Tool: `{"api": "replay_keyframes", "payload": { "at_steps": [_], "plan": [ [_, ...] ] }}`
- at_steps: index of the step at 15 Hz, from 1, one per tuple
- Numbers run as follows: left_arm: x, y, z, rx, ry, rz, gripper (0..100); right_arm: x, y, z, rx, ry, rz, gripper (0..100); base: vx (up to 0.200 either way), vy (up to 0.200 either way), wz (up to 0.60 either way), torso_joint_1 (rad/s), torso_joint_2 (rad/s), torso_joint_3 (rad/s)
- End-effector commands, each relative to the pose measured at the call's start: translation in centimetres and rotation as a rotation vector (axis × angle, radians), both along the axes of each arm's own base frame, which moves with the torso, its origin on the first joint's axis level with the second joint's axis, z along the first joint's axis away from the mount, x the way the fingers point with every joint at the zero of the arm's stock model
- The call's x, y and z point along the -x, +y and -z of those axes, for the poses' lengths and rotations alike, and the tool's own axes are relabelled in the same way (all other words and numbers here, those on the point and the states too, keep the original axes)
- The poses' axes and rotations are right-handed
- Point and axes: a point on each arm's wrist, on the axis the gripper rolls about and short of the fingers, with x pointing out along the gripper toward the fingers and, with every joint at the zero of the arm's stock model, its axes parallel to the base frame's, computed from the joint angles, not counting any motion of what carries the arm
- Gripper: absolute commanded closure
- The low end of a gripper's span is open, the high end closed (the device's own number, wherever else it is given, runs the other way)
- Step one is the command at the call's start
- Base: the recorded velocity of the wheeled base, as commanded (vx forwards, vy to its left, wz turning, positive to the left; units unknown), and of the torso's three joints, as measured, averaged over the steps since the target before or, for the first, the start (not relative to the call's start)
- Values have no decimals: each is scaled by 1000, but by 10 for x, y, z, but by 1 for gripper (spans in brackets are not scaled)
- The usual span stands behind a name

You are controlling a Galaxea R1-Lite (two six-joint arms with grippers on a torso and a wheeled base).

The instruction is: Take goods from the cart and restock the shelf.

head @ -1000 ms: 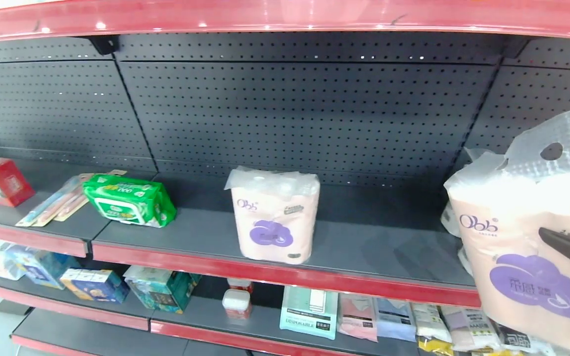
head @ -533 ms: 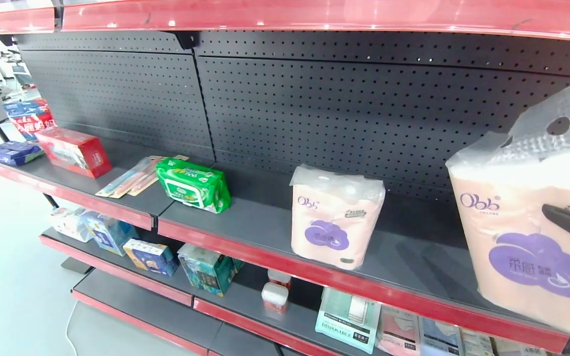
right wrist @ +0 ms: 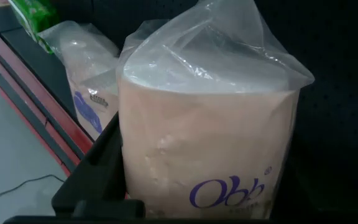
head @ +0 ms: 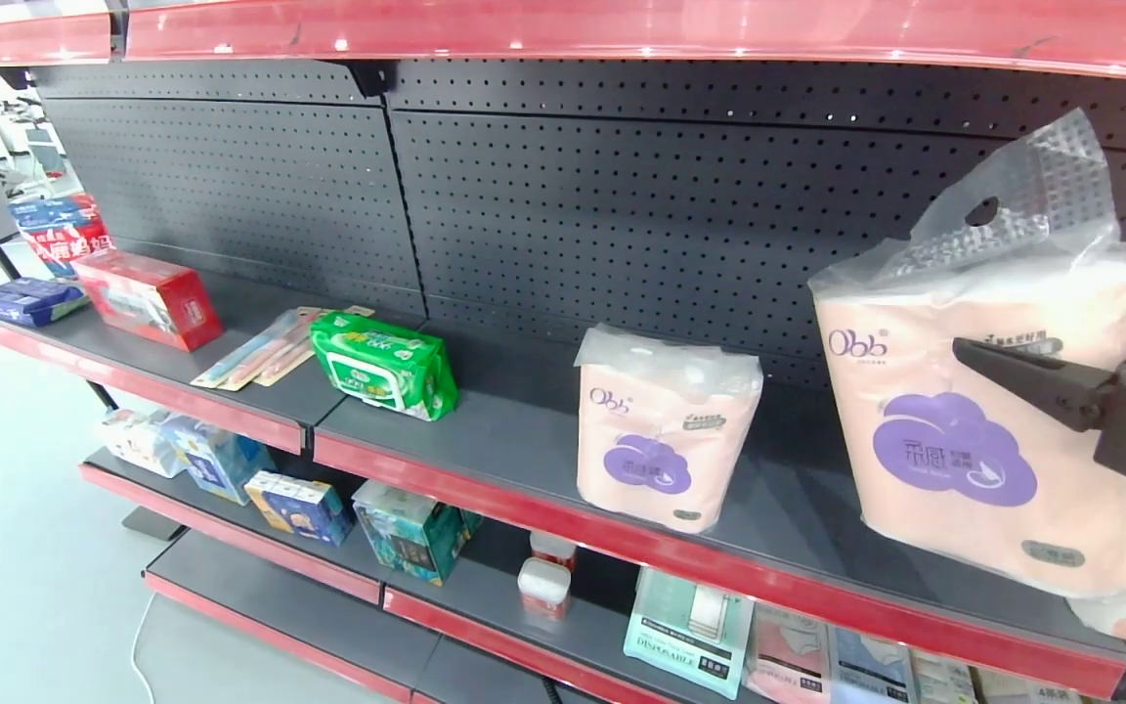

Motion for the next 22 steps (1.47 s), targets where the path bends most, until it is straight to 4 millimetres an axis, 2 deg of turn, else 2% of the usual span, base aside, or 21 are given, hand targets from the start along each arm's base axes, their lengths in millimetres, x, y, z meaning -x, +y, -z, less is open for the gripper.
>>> {"api": "replay_keyframes", "payload": {
  "at_steps": [1, 6, 9, 10, 11, 13, 15, 17, 19, 22],
  "plan": [
    [-1, 1, 4, 1, 15, -45, 0, -9, 3, 5, 11, 32, 2, 100, 0, 0, 0, 0, 0, 0],
    [-2, 0, 3, 20, 0, 32, 0, -10, 3, 10, 10, 53, 6, 100, 0, 0, 0, 0, 0, 0],
    [-7, 4, 2, 36, 72, -140, 0, -10, 1, 11, 10, 55, 20, 100, 0, 0, 0, 0, 0, 0],
    [-8, 4, 2, 38, 77, -144, 0, -10, 1, 11, 10, 55, 20, 100, 0, 0, 0, 0, 0, 0],
    [-10, 4, 2, 43, 103, -124, 0, -11, 1, 11, 9, 57, 20, 100, 0, 0, 0, 0, 0, 0],
    [-10, 2, 2, 53, 105, 99, 0, -11, 0, 11, 9, 57, 23, 100, 0, 0, 0, 0, 0, 0],
    [-8, 3, 2, 45, 95, 199, 0, -10, 0, 11, 8, 55, 23, 100, 0, 0, 0, 0, 0, 0],
    [-7, 3, 3, 16, 71, 138, 0, -10, 0, 11, 9, 54, 23, 100, 0, 0, 0, 0, 0, 0],
    [-2, 3, 4, -2, -4, 4, 0, -10, 0, 11, 9, 54, 22, 100, 0, 0, 0, 0, 0, 0],
    [-3, 6, 7, -19, -8, -126, 0, -9, -1, 10, 6, 50, 25, 100, 0, 0, 0, 0, 0, 0]
  ]
}}
